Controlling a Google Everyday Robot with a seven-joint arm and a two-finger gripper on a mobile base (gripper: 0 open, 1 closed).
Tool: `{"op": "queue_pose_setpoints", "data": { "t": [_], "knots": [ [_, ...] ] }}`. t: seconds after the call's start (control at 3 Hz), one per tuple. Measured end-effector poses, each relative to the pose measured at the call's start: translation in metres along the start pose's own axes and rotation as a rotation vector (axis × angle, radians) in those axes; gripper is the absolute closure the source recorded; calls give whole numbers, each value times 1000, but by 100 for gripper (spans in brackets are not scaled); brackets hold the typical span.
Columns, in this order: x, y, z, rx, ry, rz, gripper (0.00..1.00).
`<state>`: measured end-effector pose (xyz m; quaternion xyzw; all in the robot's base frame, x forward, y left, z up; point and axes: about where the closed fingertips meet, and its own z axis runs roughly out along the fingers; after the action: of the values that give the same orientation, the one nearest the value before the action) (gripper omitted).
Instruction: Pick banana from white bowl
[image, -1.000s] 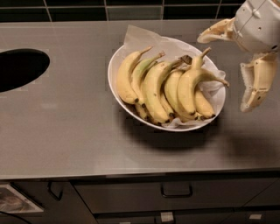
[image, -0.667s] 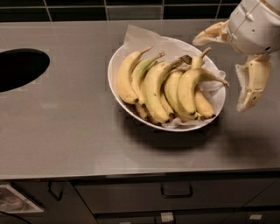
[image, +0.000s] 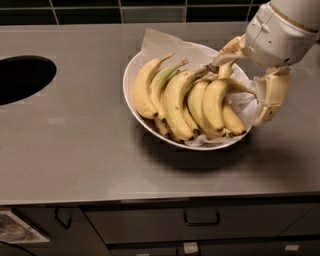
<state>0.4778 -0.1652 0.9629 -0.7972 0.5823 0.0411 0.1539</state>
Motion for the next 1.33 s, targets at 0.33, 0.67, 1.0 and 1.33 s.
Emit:
{"op": "queue_pose_setpoints", "data": {
  "t": [0.33,0.67,1.0,1.33],
  "knots": [
    [1,-3,5,-14,15,6,29],
    [3,-5,7,-21,29,8,37],
    [3,-7,7,-25,41,8,36],
    [1,-14,3,-20,57,0,36]
  ]
}}
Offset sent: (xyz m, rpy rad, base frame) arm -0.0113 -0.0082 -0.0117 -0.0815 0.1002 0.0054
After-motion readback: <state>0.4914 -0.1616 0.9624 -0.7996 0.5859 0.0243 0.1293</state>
